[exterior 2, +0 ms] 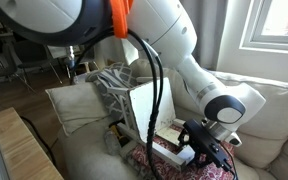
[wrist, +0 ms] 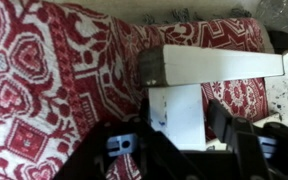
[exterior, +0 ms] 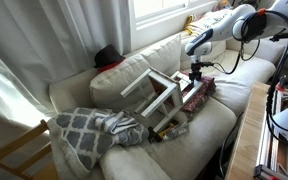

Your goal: Lift the chair laying on the sofa seats to make it stand on its four legs on the sofa

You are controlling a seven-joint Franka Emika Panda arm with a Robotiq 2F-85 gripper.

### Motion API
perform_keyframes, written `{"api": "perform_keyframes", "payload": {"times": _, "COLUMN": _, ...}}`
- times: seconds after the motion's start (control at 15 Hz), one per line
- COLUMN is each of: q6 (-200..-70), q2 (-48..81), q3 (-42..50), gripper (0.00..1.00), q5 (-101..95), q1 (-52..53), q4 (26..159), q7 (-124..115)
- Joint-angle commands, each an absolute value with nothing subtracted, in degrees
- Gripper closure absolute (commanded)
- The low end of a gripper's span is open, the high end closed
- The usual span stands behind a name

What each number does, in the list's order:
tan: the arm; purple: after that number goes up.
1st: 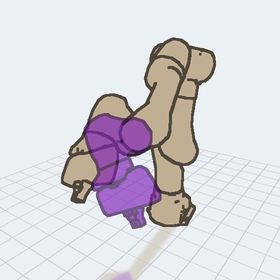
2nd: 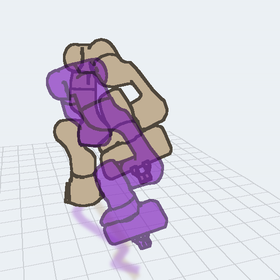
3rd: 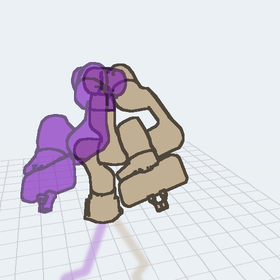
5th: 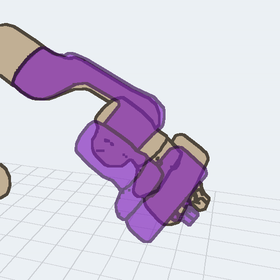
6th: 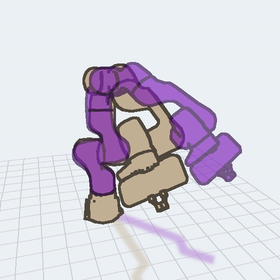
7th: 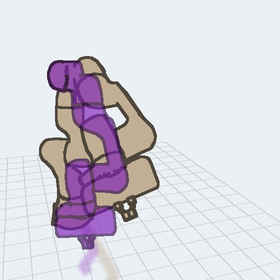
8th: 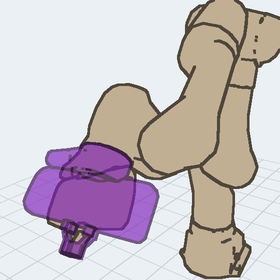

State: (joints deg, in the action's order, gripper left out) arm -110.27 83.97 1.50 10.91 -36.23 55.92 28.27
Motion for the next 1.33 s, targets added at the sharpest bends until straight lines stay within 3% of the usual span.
{"api": "perform_keyframes", "payload": {"times": 0.0, "q6": -110.3, "q2": 84.8, "q3": 0.7, "gripper": 0.7, "q5": 11.9, "q1": -37.0, "q4": 54.1, "q7": 28.4}}
{"api": "perform_keyframes", "payload": {"times": 0.47, "q6": -110.4, "q2": 81.0, "q3": 1.0, "gripper": 0.72, "q5": 10.7, "q1": -35.4, "q4": 58.0, "q7": 29.4}}
{"api": "perform_keyframes", "payload": {"times": 1.13, "q6": -114.3, "q2": 61.3, "q3": 5.7, "gripper": 0.72, "q5": 6.9, "q1": -31.4, "q4": 73.5, "q7": 27.9}}
{"api": "perform_keyframes", "payload": {"times": 1.2, "q6": -114.1, "q2": 60.5, "q3": 5.9, "gripper": 0.62, "q5": 6.5, "q1": -31.2, "q4": 74.3, "q7": 28.1}}
{"api": "perform_keyframes", "payload": {"times": 1.27, "q6": -113.2, "q2": 60.6, "q3": 5.7, "gripper": 0.23, "q5": 6.5, "q1": -31.4, "q4": 74.3, "q7": 28.6}}
